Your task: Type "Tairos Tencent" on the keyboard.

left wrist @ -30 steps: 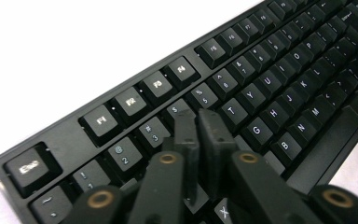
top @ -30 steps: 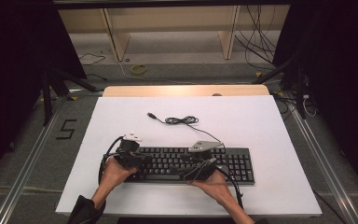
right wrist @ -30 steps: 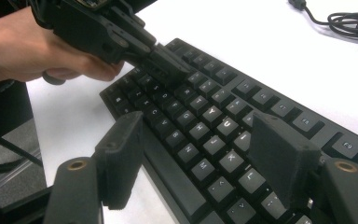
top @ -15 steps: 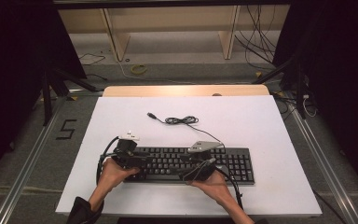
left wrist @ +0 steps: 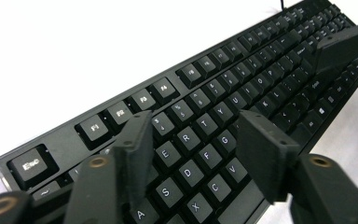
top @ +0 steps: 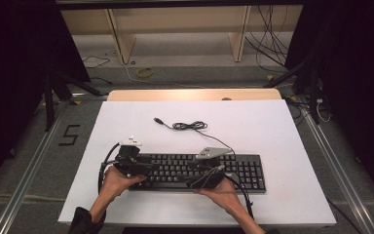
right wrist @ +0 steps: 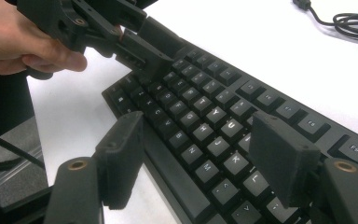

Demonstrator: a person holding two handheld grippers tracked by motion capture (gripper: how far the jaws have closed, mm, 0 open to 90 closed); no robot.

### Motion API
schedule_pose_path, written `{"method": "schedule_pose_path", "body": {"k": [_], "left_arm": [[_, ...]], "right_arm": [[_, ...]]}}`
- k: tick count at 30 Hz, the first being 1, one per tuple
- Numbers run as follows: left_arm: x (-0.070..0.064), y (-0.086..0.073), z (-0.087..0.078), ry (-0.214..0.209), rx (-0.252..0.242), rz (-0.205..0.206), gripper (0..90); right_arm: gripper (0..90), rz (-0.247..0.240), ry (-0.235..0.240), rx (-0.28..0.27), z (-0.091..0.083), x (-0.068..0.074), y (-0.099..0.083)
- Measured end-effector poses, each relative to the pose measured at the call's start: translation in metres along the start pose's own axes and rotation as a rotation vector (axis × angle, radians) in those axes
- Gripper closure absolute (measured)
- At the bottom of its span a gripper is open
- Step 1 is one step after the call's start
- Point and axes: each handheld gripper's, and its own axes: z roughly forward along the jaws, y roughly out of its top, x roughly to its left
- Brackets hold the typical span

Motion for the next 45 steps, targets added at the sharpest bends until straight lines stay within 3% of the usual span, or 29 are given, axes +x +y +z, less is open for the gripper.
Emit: {"method": "schedule_pose_path", "body": {"k": [11,38,45], "left_arm": [[-0.001,-0.003,-0.006,-0.007,-0.035,-0.005,36.2],[-0.006,-0.013,-0.019,-0.025,-0.104,-0.017,33.3],[-0.009,-0.016,-0.018,-0.035,-0.110,-0.011,33.0]], "right_arm": [[39.9,-0.010,0.002,0.006,0.003,0.001,0.001],[78.1,-0.057,0.004,0.084,0.023,0.009,-0.001],[84.7,-0.072,-0.019,0.114,0.032,0.008,-0.003]]}}
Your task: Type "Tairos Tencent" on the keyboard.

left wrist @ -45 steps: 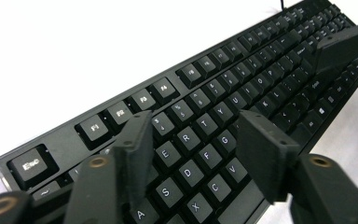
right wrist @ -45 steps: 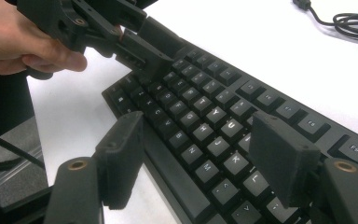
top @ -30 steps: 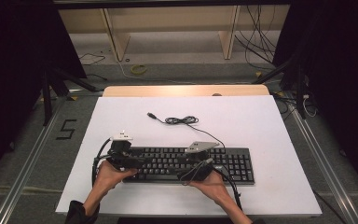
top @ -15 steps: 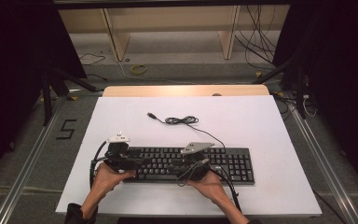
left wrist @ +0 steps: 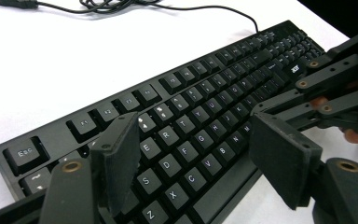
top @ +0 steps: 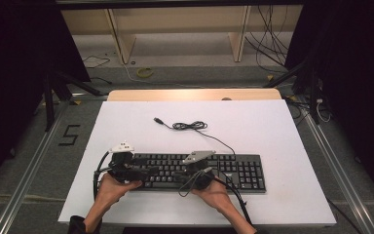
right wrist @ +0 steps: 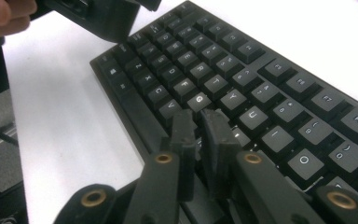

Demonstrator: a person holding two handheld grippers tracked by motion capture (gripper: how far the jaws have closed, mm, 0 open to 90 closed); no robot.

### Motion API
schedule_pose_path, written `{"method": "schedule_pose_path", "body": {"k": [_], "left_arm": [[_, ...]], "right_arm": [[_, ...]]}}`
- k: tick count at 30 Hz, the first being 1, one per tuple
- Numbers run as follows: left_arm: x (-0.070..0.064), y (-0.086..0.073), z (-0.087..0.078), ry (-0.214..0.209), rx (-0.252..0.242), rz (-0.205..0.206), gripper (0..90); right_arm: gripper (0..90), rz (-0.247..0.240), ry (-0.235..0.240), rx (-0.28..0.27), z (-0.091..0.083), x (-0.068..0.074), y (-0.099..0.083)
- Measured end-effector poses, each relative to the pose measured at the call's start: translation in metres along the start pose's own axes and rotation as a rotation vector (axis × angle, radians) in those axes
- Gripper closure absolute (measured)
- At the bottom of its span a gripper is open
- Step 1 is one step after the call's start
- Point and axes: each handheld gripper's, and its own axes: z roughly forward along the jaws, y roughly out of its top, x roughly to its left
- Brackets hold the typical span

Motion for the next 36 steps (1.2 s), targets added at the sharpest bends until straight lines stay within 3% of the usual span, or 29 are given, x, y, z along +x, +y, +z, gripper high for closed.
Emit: {"method": "schedule_pose_path", "body": {"k": [9,36], "left_arm": [[0.000,-0.006,-0.002,-0.010,-0.009,-0.011,32.7],[-0.003,-0.017,-0.004,-0.016,-0.014,-0.025,32.3]], "right_arm": [[89.6,-0.008,-0.013,0.024,0.007,0.001,-0.001],[90.0,-0.007,-0.026,0.048,0.014,-0.001,-0.002]]}}
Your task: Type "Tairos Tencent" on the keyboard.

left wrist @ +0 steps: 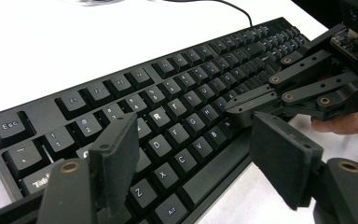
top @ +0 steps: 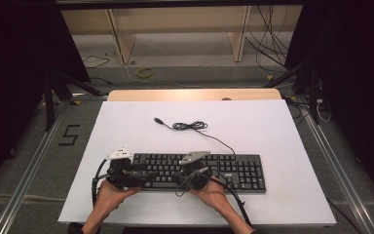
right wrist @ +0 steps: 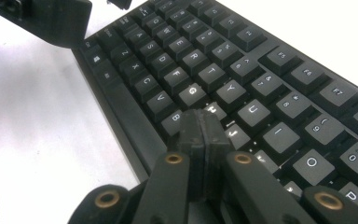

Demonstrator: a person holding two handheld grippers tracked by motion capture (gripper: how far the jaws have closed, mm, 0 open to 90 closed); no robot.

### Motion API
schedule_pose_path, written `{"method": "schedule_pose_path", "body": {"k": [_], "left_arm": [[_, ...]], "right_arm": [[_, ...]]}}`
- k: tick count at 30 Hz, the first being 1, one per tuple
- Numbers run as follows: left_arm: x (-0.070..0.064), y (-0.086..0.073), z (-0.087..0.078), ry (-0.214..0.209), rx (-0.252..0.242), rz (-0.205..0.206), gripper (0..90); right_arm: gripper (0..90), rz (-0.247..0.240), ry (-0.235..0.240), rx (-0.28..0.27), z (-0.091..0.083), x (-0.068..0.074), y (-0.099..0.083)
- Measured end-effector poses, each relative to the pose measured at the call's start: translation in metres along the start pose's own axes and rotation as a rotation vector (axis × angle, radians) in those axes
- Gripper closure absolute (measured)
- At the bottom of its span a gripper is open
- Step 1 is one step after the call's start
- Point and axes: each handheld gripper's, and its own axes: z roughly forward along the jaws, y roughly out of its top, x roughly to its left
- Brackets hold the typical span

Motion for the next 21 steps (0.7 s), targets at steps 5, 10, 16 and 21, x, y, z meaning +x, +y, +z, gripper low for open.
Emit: {"method": "schedule_pose_path", "body": {"k": [5,10,16,21], "left_arm": [[0.001,0.000,0.000,0.002,0.001,-0.001,32.4],[0.002,0.000,-0.001,0.005,-0.003,-0.003,32.4],[0.003,0.001,-0.001,0.008,-0.010,-0.006,32.4],[0.005,0.001,-0.002,0.011,-0.017,-0.012,32.5]], "right_arm": [[90.0,-0.018,-0.010,0.012,0.003,0.000,-0.001],[90.0,-0.009,-0.005,0.010,0.003,-0.001,-0.001],[89.8,0.014,0.006,0.002,0.001,-0.003,-0.001],[84.7,0.033,0.024,-0.046,-0.011,-0.007,0.002]]}}
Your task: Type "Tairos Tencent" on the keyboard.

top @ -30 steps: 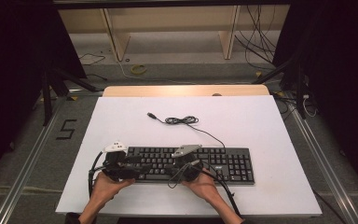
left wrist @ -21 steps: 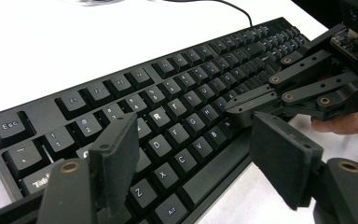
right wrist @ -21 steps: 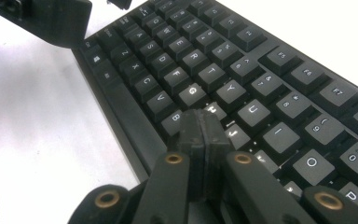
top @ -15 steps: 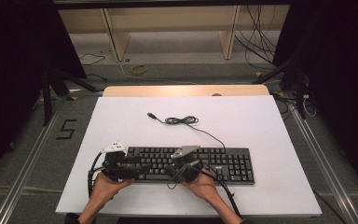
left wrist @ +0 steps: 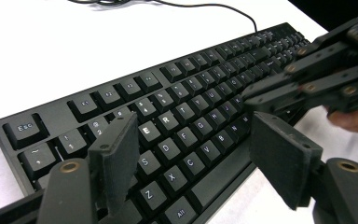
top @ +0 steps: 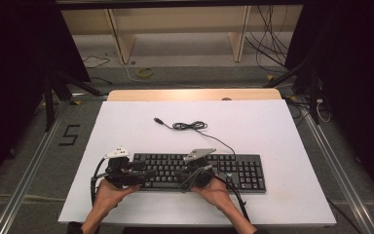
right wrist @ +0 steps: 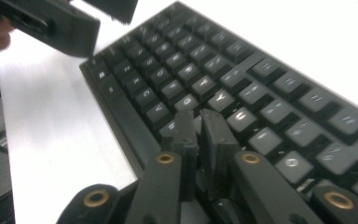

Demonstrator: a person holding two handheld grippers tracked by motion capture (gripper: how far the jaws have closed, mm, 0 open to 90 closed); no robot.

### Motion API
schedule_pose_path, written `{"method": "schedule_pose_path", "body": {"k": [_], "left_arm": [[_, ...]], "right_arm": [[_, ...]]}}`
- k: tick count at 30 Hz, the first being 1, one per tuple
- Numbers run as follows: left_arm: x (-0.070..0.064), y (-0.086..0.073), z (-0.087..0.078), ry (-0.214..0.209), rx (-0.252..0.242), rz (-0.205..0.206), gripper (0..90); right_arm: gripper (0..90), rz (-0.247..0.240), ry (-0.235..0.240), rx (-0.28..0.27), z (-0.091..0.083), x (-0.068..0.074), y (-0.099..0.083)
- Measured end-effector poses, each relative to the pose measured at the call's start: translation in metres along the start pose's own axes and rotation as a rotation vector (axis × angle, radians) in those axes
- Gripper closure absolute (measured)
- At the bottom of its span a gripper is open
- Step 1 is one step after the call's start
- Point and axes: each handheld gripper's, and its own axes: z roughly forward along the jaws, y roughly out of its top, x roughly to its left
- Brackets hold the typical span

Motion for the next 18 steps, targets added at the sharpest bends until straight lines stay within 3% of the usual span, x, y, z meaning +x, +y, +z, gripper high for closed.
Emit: {"method": "schedule_pose_path", "body": {"k": [18], "left_arm": [[-0.001,0.004,0.009,0.007,0.009,0.021,32.3]], "right_arm": [[55.5,0.044,-0.022,-0.126,-0.045,-0.018,-0.006]]}}
